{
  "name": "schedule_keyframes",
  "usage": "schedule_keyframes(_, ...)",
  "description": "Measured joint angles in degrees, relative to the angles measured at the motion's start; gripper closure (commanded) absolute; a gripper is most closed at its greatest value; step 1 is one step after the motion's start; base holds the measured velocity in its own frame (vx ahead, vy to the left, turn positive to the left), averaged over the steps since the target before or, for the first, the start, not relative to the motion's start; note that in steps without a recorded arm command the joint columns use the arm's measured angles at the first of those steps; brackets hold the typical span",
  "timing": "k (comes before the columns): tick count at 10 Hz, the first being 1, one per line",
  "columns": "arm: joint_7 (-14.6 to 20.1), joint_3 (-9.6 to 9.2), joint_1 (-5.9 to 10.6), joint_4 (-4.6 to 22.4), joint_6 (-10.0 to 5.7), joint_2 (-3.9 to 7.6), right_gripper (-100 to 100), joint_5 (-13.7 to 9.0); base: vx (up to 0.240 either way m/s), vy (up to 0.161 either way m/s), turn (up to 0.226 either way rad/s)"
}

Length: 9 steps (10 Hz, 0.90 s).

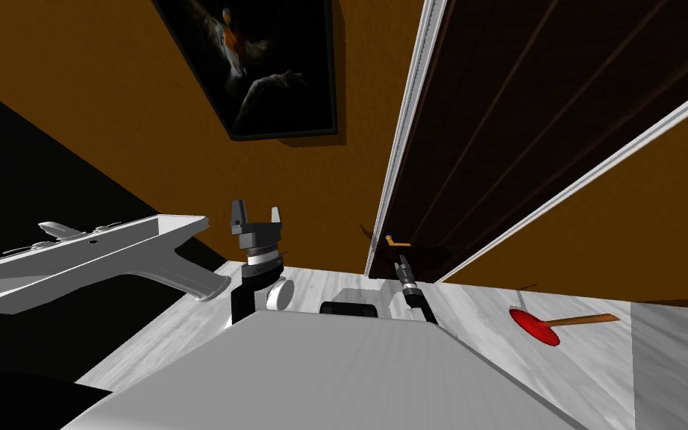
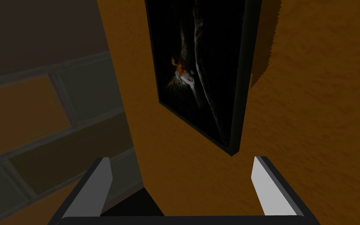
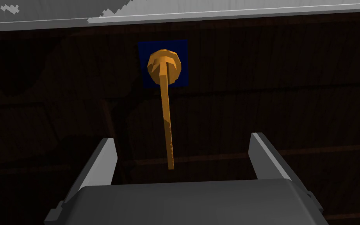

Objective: Pull the door open

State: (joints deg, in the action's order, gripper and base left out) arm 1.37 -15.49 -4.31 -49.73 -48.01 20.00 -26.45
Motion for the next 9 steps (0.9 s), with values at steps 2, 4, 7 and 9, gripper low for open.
schedule_keyframes(2,0.0,-0.38,0.18,1.8,-0.49,0.76,-100,-0.8,0.021,-0.084,0.067)
schedule_keyframes(4,0.7,-0.03,0.50,3.2,-1.03,1.37,-100,-1.0,0.128,0.022,0.159)
schedule_keyframes(7,2.3,1.49,0.10,5.0,-2.23,2.47,-100,-1.6,0.182,0.008,0.180)
schedule_keyframes(9,3.8,2.54,-0.25,7.2,-3.83,3.33,-100,-2.0,0.203,-0.010,0.142)
